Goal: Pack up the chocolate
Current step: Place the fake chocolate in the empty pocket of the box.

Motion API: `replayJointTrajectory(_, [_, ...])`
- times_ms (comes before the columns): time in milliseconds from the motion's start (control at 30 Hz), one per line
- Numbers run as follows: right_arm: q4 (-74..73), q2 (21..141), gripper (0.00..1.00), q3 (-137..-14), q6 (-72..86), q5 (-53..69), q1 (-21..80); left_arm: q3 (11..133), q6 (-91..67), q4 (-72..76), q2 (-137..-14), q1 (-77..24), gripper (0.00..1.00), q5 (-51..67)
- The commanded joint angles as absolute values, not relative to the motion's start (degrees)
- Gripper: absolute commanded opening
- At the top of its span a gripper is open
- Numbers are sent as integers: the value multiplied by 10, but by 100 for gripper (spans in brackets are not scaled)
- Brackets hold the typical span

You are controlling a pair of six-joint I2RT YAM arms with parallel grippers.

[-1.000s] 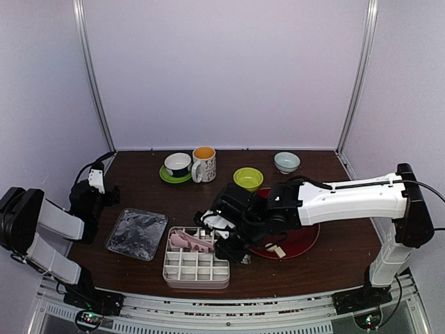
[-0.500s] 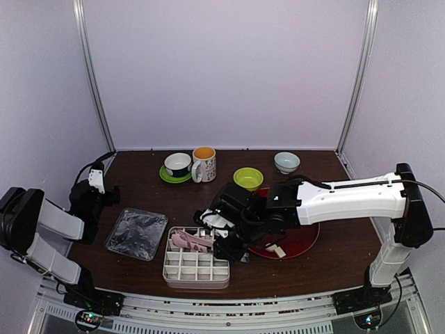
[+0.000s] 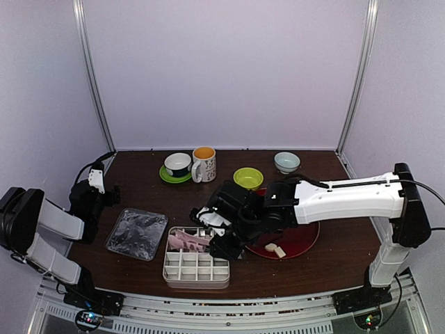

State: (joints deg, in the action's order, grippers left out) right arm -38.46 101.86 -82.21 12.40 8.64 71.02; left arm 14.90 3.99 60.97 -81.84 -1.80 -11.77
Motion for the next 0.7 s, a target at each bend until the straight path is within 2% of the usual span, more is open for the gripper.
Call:
replayJointTrajectory(0, [-374,997,31,-830,122,48,714,158,39,625,-818,-13,98,-121])
replayJointTrajectory(333, [-331,889,26,-740,152,-55,707,158,40,625,-818,-13,98,-121])
replayJointTrajectory(667, [-308,820,23,-669,184,-74,693,158,40,625,-818,-13,98,-121])
